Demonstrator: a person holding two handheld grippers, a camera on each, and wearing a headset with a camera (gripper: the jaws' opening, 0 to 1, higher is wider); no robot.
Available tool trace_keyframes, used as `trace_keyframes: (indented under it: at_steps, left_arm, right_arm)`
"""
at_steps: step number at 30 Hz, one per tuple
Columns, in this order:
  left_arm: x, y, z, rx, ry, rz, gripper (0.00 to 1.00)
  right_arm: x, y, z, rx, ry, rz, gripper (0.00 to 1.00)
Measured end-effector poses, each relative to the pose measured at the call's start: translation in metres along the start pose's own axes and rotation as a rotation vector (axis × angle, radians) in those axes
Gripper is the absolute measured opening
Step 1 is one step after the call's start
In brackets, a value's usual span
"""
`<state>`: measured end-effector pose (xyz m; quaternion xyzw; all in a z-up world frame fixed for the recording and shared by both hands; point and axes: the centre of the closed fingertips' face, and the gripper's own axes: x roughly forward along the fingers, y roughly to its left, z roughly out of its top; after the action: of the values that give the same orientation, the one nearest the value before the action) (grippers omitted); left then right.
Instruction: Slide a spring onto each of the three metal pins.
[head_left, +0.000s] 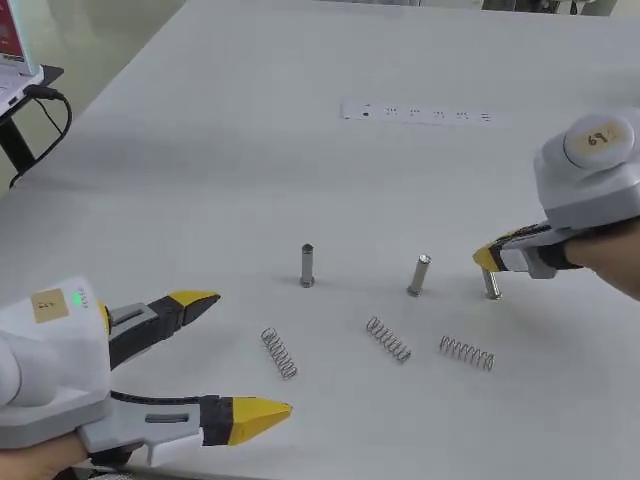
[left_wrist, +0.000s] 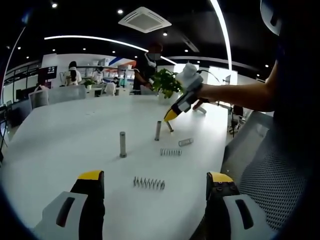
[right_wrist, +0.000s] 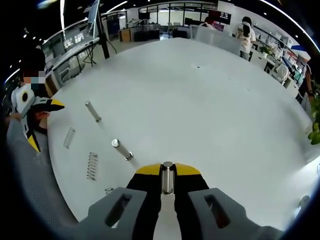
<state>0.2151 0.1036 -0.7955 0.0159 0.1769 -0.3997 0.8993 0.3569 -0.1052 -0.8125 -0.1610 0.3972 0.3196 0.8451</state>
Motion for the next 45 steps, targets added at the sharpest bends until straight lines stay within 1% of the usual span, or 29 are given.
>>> trace_keyframes:
  at_steps: [7,11,22,34,45]
  left_arm:
    - [0.000,0.000,0.000,0.006,0.003,-0.001,0.80]
    - [0.000,0.000,-0.001,0.009,0.006,-0.002,0.80]
    - [0.000,-0.001,-0.001,0.014,0.010,-0.006,0.79]
    - [0.000,-0.002,-0.001,0.014,0.008,-0.007,0.78]
    - [0.001,-0.003,-0.002,0.014,0.011,-0.011,0.77]
  right_arm:
    - [-0.002,0.000,-0.001,0.004,-0.015,-0.003,0.05]
    - [-0.004,-0.001,-0.002,0.022,-0.022,-0.004,0.05]
    - [-0.010,-0.001,-0.007,0.009,-0.038,-0.005,0.06]
    - [-0.019,0.000,-0.015,-0.027,-0.031,-0.009,0.06]
    - [-0.021,-0.002,-0.020,-0.034,-0.022,-0.015,0.06]
